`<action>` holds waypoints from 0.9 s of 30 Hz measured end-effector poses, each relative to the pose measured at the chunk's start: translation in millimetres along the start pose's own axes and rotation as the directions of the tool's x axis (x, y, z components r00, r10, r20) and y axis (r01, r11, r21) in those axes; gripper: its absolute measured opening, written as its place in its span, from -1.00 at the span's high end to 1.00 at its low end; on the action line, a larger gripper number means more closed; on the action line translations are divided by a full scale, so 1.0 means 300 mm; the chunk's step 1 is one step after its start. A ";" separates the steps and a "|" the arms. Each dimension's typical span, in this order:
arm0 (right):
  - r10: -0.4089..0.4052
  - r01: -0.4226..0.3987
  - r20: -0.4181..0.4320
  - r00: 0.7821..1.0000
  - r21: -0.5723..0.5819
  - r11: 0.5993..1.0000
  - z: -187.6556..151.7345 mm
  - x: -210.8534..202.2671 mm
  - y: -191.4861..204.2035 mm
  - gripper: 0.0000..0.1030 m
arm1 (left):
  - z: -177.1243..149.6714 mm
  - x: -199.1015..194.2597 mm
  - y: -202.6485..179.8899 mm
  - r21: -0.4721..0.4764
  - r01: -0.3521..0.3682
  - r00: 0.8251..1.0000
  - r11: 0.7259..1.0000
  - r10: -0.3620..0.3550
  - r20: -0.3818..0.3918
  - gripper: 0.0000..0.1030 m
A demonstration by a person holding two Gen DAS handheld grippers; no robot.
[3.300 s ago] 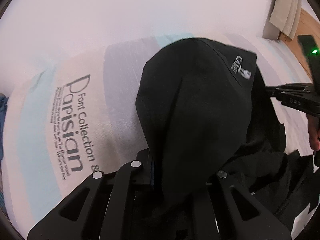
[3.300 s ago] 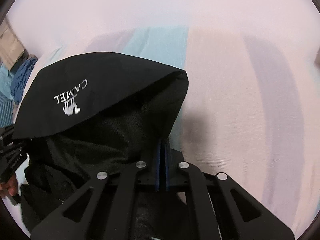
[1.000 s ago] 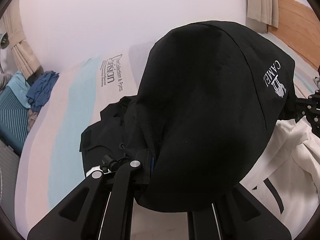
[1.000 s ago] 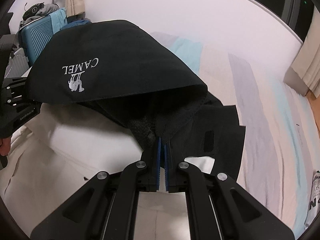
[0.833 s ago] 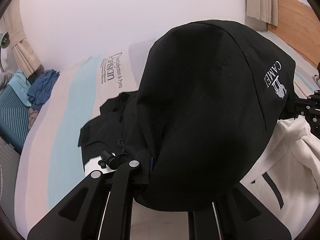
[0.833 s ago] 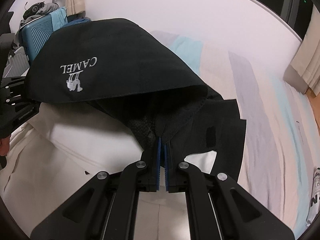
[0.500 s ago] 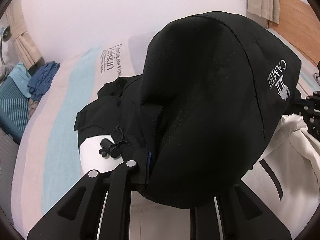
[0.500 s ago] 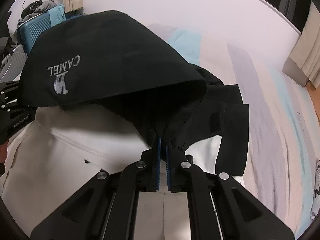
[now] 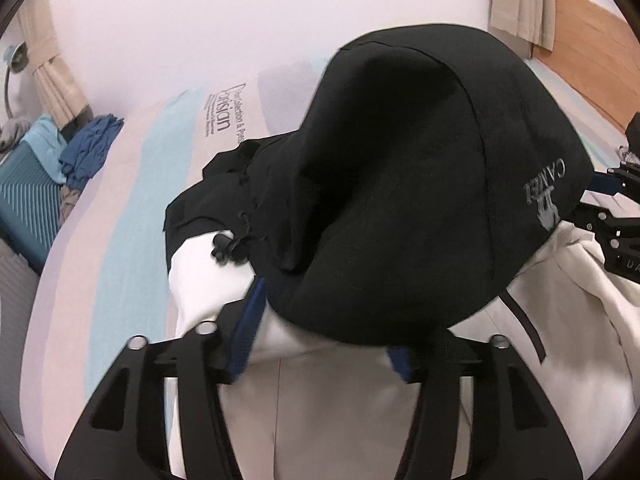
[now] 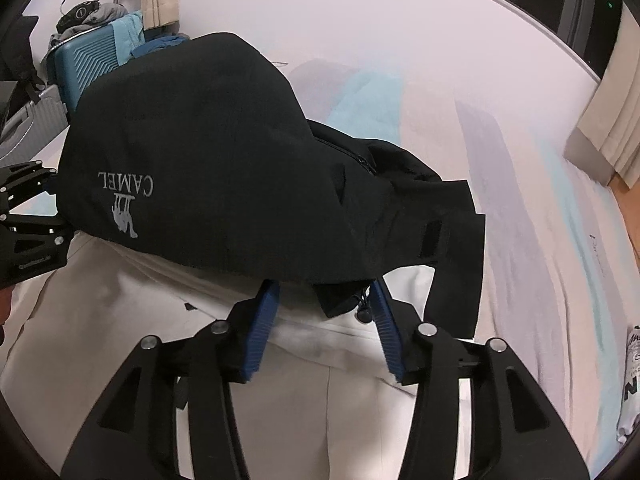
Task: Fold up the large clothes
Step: 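Open both grippers to lay the hood on the white jacket body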
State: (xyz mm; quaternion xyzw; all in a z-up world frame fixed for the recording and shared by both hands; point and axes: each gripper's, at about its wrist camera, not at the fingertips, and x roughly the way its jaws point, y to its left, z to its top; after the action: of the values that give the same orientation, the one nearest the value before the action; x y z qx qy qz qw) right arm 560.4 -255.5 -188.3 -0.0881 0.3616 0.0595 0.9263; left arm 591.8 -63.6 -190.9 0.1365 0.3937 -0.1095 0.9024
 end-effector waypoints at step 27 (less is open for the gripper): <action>-0.009 0.007 0.047 0.999 0.035 0.999 -0.099 -0.195 0.029 -0.85 | -0.102 -0.209 0.011 -0.016 0.082 0.997 0.997 -0.082 0.006 -0.88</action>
State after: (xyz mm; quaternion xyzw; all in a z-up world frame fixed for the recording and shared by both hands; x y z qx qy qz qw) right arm 496.6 -255.9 -171.0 -0.0719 0.3404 0.0517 0.9361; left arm 530.2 -44.6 -163.7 0.1128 0.3972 -0.1434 0.8994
